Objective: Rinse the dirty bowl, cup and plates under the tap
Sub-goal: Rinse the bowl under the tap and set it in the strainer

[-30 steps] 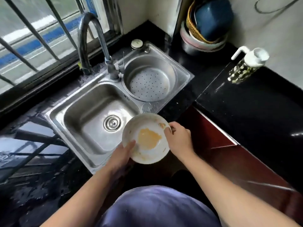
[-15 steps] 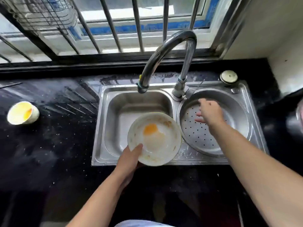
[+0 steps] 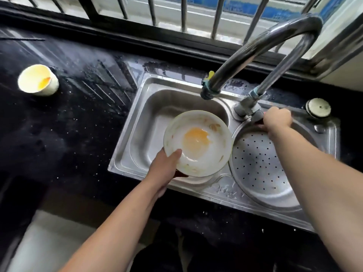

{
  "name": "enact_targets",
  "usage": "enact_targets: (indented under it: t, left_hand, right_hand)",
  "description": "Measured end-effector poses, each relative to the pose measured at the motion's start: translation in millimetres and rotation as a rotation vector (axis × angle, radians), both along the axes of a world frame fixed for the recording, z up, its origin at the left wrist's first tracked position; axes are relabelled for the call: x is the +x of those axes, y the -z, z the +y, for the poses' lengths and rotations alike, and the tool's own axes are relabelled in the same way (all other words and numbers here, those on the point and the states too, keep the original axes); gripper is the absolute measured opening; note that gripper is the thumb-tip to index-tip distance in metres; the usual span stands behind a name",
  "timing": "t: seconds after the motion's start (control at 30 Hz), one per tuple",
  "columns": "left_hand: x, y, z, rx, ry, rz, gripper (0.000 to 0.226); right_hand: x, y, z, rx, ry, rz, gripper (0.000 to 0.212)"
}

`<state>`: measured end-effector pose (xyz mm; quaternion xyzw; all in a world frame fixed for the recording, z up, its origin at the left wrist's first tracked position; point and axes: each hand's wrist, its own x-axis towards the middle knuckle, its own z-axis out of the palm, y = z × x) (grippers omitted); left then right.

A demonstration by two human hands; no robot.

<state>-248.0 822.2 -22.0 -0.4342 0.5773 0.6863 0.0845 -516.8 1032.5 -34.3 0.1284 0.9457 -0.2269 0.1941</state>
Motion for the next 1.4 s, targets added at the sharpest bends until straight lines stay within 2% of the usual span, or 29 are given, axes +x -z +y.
enact_targets:
  t: [0.03,0.07,0.1,0.17,0.27,0.33,0.37,0.4,0.47,0.57,0.63,0.7,0.8,0.9,1.0,1.1,1.2,1.33,1.4]
  left_hand:
    - [-1.2,-0.3,-0.4,0.013,-0.019,-0.004,0.055]
    - [-2.6,-0.8,-1.4,0.019,-0.030,-0.009,0.056]
    - [-4.0,-1.3,-2.3,0.022,-0.037,-0.011,0.056]
    - [-7.6,-3.1,-5.0,0.019,-0.048,-0.011,0.054]
    - [-14.8,-4.2,-8.6,0.039,-0.068,0.002,0.043]
    - [-18.9,-4.5,-10.0,0.068,-0.085,0.007,0.032]
    - [-20.8,-4.8,-10.4,0.081,-0.089,0.009,0.028]
    - [-22.4,-5.4,-10.6,0.090,-0.092,0.008,0.024]
    - [-25.5,-6.7,-10.6,0.109,-0.096,0.011,0.024]
    - [-29.8,-7.1,-11.8,0.126,-0.076,0.023,0.030]
    - [-32.9,-7.8,-13.5,0.123,-0.074,0.027,0.030]
    - [-35.3,-8.3,-16.1,0.126,-0.084,0.026,0.029]
    - [-36.3,-9.3,-20.7,0.131,-0.093,0.031,0.024]
    - [-35.6,-8.4,-25.2,0.131,-0.098,0.026,0.027]
    - [-35.3,-8.9,-28.7,0.126,-0.111,0.020,0.027]
    - [-35.4,-9.4,-30.3,0.116,-0.109,0.012,0.026]
    - [-34.5,-9.7,-31.9,0.113,-0.103,0.007,0.028]
    - [-34.0,-11.9,-34.1,0.120,-0.094,0.009,0.034]
    - [-33.4,-14.2,-34.9,0.121,-0.097,0.001,0.037]
  right_hand:
    - [0.6,-3.7,-2.7,-0.070,0.126,0.014,0.035]
    - [-6.2,0.5,0.1,-0.230,0.280,-0.015,0.027]
    - [-7.5,3.0,1.1,-0.410,0.334,0.006,0.024]
    - [-7.3,4.9,1.9,-0.546,0.473,0.033,0.033]
    - [-8.5,7.5,0.9,-0.353,0.388,0.039,0.030]
    - [-2.4,8.2,-3.1,-0.126,0.337,0.009,0.030]
    - [-3.9,12.8,-1.6,-0.182,0.379,0.032,0.031]
    - [-6.5,12.4,-1.5,-0.364,0.512,0.036,0.032]
    - [-12.0,16.4,1.4,-0.474,0.601,0.038,0.037]
    - [-13.0,18.8,1.3,-0.323,0.547,0.083,0.041]
    - [-11.0,16.2,0.8,-0.365,0.583,0.071,0.041]
    - [-9.5,16.3,-0.3,-0.379,0.531,0.056,0.042]
    - [-12.0,24.1,0.7,-0.275,0.520,0.101,0.047]
    - [-11.0,25.6,-0.8,-0.310,0.603,0.110,0.048]
    - [-9.1,24.7,-2.3,-0.250,0.529,0.109,0.049]
    - [-6.8,21.6,-2.7,-0.284,0.550,0.125,0.048]
    - [-6.4,19.0,-0.4,-0.396,0.517,0.056,0.046]
    - [-1.5,11.6,0.5,-0.402,0.548,0.051,0.053]
    - [2.4,1.1,-1.1,-0.498,0.583,-0.005,0.054]
